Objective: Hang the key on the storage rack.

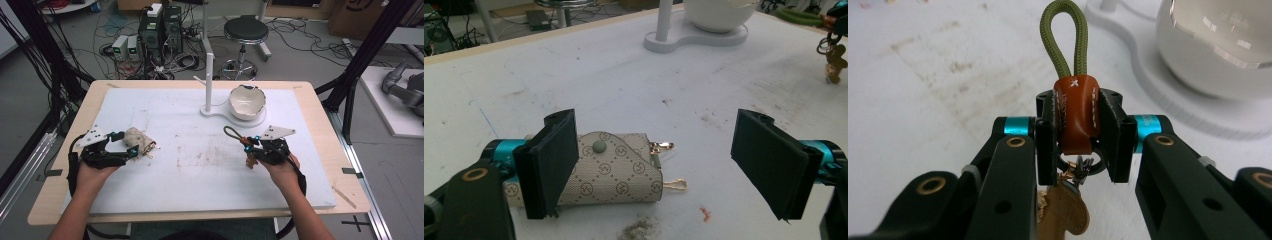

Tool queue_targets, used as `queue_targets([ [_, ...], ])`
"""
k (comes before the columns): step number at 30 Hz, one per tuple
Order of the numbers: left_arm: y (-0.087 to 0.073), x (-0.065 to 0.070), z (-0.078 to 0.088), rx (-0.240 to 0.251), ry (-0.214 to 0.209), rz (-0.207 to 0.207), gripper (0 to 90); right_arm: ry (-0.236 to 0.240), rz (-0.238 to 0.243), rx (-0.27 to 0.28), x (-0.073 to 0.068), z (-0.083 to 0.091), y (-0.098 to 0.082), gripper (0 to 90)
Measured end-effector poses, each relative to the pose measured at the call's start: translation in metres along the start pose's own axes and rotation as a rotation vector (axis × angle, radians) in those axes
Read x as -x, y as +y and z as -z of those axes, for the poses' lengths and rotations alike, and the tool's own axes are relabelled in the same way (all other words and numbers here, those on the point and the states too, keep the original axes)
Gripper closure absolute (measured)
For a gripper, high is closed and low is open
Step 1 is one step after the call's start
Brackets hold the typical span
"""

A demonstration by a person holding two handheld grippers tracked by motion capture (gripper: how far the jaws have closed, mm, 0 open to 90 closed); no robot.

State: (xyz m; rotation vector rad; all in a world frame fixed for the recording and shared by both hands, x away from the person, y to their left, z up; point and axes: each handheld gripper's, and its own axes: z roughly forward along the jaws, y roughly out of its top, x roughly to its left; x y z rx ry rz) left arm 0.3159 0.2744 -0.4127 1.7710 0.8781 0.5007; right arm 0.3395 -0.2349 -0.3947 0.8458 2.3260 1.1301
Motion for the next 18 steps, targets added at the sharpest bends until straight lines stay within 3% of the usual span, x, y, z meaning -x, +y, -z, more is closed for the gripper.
queue_targets([
  [9, -0.001, -0.002, -0.001, -0.007, -0.005, -0.004, 19.0, -0.062, 0.068, 0.076, 0.001, -0.001, 0.041, 72.2],
  [18, 0.000, -0.001, 0.003, 0.005, -0.002, -0.006, 19.0, -0.097, 0.062, 0.119, 0.006, -0.007, 0.074, 72.2],
])
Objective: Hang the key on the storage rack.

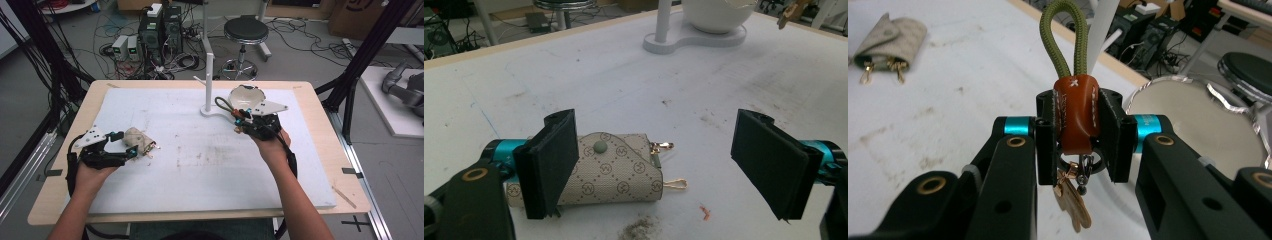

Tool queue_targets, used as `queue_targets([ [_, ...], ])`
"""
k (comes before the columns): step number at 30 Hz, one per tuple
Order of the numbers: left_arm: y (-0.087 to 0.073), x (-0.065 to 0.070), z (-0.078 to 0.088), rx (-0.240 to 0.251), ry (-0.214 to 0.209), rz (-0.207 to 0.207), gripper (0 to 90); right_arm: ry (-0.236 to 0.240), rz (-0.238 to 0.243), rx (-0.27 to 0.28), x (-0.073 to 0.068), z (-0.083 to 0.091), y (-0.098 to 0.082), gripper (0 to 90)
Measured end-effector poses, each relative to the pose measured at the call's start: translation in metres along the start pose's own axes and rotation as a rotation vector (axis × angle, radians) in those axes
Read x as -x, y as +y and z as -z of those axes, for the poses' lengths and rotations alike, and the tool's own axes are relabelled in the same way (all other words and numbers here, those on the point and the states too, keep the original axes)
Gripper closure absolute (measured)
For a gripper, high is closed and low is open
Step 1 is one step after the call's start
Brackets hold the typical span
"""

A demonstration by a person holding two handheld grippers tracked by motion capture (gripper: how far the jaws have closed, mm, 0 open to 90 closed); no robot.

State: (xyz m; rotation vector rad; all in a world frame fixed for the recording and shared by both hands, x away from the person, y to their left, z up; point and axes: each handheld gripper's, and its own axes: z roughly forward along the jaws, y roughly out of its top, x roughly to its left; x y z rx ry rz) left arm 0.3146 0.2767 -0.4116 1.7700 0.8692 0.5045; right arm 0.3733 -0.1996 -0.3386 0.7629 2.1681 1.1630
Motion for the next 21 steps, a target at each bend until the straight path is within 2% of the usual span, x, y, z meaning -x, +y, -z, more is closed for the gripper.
queue_targets([
  [3, 0.000, -0.001, 0.001, 0.000, -0.001, -0.001, 19.0, -0.014, 0.007, 0.017, 0.005, -0.003, 0.018, 72.2],
  [4, 0.000, -0.001, 0.001, 0.000, -0.001, -0.001, 19.0, -0.014, 0.007, 0.017, 0.005, -0.003, 0.018, 72.2],
  [5, -0.001, -0.001, 0.001, 0.001, -0.002, 0.002, 19.0, -0.020, 0.013, 0.018, 0.007, -0.004, 0.028, 72.2],
  [6, -0.001, -0.001, 0.001, 0.001, -0.002, 0.002, 19.0, -0.020, 0.013, 0.018, 0.007, -0.004, 0.028, 72.2],
  [9, -0.001, -0.001, 0.000, 0.000, -0.002, 0.002, 19.0, -0.038, 0.041, 0.033, 0.011, -0.008, 0.048, 72.2],
  [10, -0.001, -0.001, 0.000, 0.000, -0.002, 0.002, 19.0, -0.038, 0.041, 0.033, 0.011, -0.008, 0.048, 72.2],
  [13, 0.000, -0.001, 0.001, -0.001, -0.003, -0.002, 19.0, -0.057, 0.070, 0.035, 0.013, -0.013, 0.064, 72.1],
  [16, 0.000, -0.001, 0.001, -0.001, -0.001, -0.001, 19.0, -0.060, 0.074, 0.049, 0.012, -0.016, 0.070, 72.1],
  [20, -0.001, -0.002, 0.003, -0.001, 0.001, -0.003, 19.0, -0.062, 0.089, 0.040, 0.011, -0.022, 0.077, 72.1],
  [21, -0.001, -0.002, 0.003, 0.001, 0.002, 0.001, 19.0, -0.061, 0.092, 0.024, 0.010, -0.026, 0.080, 72.1],
])
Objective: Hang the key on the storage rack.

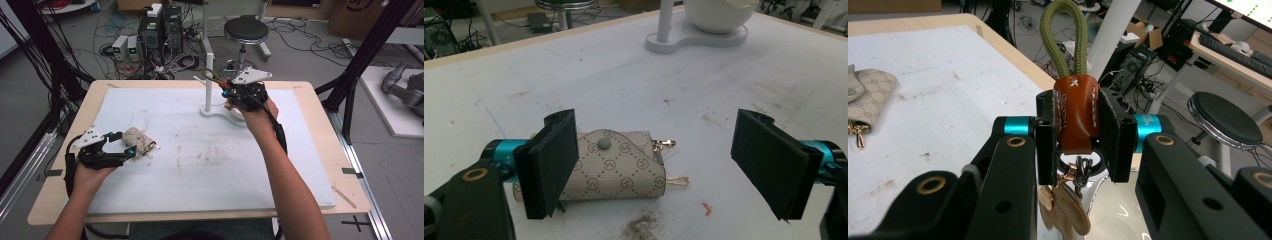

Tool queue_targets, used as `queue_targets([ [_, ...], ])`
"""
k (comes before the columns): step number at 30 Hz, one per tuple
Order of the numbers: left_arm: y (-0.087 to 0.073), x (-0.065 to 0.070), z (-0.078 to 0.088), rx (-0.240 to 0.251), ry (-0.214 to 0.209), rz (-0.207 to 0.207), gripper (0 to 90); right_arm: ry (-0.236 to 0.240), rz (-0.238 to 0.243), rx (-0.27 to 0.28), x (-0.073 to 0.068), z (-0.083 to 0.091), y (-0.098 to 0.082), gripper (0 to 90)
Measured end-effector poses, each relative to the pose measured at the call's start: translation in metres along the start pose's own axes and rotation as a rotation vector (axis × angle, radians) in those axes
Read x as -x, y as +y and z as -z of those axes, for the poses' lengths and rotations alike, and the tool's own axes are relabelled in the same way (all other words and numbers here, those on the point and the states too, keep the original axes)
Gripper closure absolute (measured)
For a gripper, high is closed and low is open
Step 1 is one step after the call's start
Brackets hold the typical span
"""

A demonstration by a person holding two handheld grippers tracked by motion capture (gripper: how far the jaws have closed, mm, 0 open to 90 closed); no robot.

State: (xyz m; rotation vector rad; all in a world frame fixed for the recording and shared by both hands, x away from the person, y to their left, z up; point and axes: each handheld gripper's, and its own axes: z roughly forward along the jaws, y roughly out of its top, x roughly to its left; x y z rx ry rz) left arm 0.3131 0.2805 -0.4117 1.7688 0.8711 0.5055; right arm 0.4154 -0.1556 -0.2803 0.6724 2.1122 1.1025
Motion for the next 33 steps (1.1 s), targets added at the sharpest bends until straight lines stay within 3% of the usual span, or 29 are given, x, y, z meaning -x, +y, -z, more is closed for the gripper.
queue_targets([
  [4, -0.001, -0.001, 0.002, 0.005, 0.008, 0.009, 19.0, -0.002, 0.002, 0.005, -0.001, -0.005, 0.003, 72.1],
  [23, -0.001, -0.002, 0.002, 0.001, 0.006, 0.008, 19.0, -0.038, 0.002, -0.079, 0.001, -0.027, -0.005, 71.7],
  [27, -0.001, -0.002, 0.002, 0.000, 0.005, 0.008, 19.0, -0.047, -0.007, -0.107, 0.002, -0.031, -0.008, 66.2],
  [28, -0.001, -0.002, 0.002, -0.001, 0.005, 0.009, 19.0, -0.063, -0.006, -0.110, 0.001, -0.032, -0.008, 54.0],
  [29, -0.001, -0.002, 0.002, -0.001, 0.005, 0.009, 19.0, -0.063, -0.006, -0.110, 0.001, -0.032, -0.008, 54.0],
  [30, -0.001, -0.002, 0.002, 0.001, 0.004, 0.009, 19.0, -0.070, -0.029, -0.115, 0.002, -0.031, -0.009, 42.0],
  [33, -0.001, -0.002, 0.002, 0.000, 0.005, 0.009, 19.0, -0.058, -0.045, -0.122, 0.003, -0.029, -0.010, 39.0],
])
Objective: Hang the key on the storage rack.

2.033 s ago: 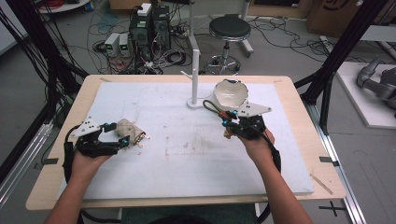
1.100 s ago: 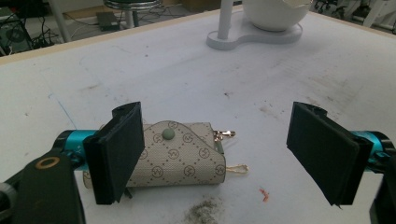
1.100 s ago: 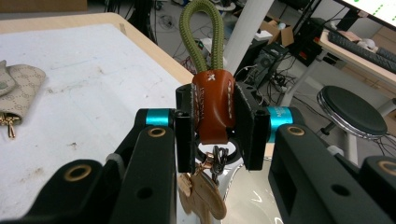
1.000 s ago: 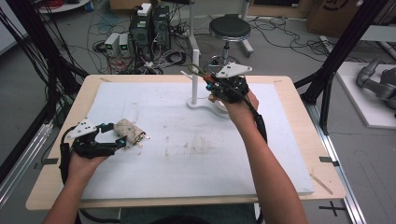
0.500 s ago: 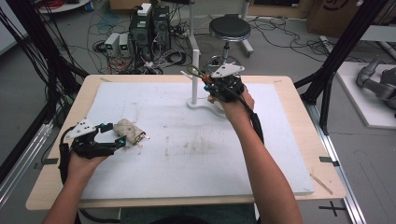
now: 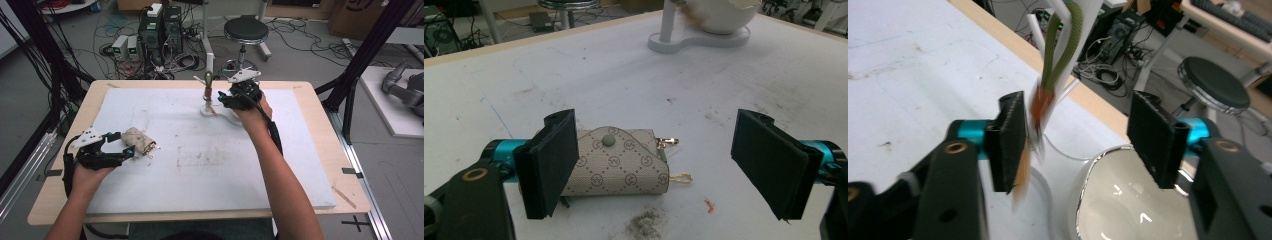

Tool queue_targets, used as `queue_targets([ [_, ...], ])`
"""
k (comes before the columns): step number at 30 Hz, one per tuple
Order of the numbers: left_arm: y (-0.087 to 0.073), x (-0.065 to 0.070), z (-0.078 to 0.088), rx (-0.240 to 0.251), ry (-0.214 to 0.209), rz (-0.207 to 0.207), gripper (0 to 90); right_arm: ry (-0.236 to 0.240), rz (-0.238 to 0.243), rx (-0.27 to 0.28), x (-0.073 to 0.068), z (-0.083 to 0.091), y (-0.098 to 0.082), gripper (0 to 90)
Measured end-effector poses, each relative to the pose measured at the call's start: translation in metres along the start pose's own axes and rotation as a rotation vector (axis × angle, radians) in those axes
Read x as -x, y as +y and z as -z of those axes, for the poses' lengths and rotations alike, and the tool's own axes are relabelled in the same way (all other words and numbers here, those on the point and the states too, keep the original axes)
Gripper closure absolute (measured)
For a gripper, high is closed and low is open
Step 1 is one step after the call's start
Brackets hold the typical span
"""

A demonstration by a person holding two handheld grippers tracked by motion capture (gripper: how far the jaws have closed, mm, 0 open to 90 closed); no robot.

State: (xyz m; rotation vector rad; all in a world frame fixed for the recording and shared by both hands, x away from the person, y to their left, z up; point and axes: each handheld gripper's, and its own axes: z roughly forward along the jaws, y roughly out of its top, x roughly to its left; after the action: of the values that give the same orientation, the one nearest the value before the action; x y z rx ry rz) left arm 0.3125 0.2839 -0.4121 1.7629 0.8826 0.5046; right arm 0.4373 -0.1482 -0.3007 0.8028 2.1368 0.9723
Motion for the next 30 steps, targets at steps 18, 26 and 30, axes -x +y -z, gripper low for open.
queue_targets([
  [18, 0.000, 0.002, -0.002, -0.004, -0.004, -0.006, 19.0, 0.056, -0.116, 0.051, 0.005, 0.047, -0.086, 31.1],
  [26, 0.000, 0.002, -0.002, -0.001, -0.009, -0.010, 19.0, 0.070, -0.184, 0.060, 0.004, 0.062, -0.128, 26.4],
  [30, 0.000, 0.002, -0.003, 0.001, -0.013, -0.008, 19.0, 0.081, -0.193, 0.056, 0.002, 0.063, -0.139, 25.0],
])
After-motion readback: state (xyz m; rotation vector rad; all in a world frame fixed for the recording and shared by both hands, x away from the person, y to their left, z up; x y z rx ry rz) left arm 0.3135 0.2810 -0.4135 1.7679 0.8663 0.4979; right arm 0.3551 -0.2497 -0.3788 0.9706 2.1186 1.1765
